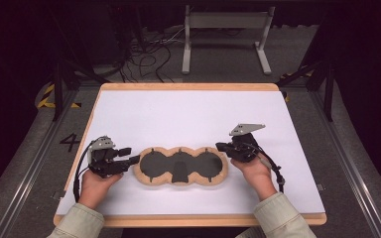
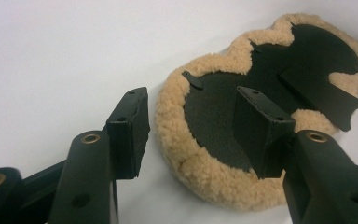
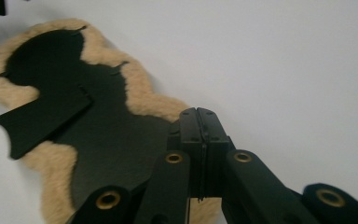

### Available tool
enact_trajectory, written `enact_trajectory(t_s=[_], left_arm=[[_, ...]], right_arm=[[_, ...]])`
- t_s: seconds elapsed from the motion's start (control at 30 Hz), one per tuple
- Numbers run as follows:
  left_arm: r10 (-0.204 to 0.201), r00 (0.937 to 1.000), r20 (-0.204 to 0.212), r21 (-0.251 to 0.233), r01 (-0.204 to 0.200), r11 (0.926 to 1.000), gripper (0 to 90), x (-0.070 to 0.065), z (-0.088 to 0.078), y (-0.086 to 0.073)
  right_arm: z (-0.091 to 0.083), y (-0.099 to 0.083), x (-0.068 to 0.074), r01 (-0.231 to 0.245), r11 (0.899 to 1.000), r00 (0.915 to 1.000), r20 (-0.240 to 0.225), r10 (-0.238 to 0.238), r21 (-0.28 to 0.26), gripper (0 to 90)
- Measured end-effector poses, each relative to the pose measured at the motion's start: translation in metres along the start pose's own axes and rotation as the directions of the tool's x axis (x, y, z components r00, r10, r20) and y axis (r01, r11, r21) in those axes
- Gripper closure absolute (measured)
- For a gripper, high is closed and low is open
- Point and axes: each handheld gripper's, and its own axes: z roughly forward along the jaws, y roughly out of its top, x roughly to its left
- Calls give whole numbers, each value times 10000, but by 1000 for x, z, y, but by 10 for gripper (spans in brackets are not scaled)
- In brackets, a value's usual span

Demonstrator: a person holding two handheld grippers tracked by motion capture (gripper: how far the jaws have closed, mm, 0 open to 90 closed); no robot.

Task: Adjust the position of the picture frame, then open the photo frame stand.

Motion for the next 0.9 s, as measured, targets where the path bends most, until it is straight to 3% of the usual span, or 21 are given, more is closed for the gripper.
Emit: enact_trajectory(t_s=[0.2,0.33,0.5,0.53,0.6,0.73,0.9], left_arm=[[180,9997,-190,134,-178,9998,457,0,6,7],[-32,10000,-25,173,33,9998,452,1,10,10],[284,9989,370,1154,-325,9928,426,7,11,15],[442,9988,196,1001,-460,9939,427,7,9,15],[356,9991,225,803,-373,9961,424,9,8,15],[454,9989,81,668,-458,9967,423,9,6,15],[446,9986,-279,386,-435,9983,437,10,0,13]], right_arm=[[-9,-3,19,503,9987,9971,-575,-509,-116,900],[-12,-5,34,882,9961,9915,-956,-881,-33,900],[-13,-5,47,1163,9932,9837,-1384,-1147,40,900],[-13,-5,49,1213,9926,9828,-1414,-1190,78,899],[-11,-5,53,1450,9892,9805,-1370,-1406,225,899],[-8,-5,57,1485,9881,9788,-1483,-1411,395,900],[-3,-4,66,1826,9816,9688,-1801,-1701,550,899]])
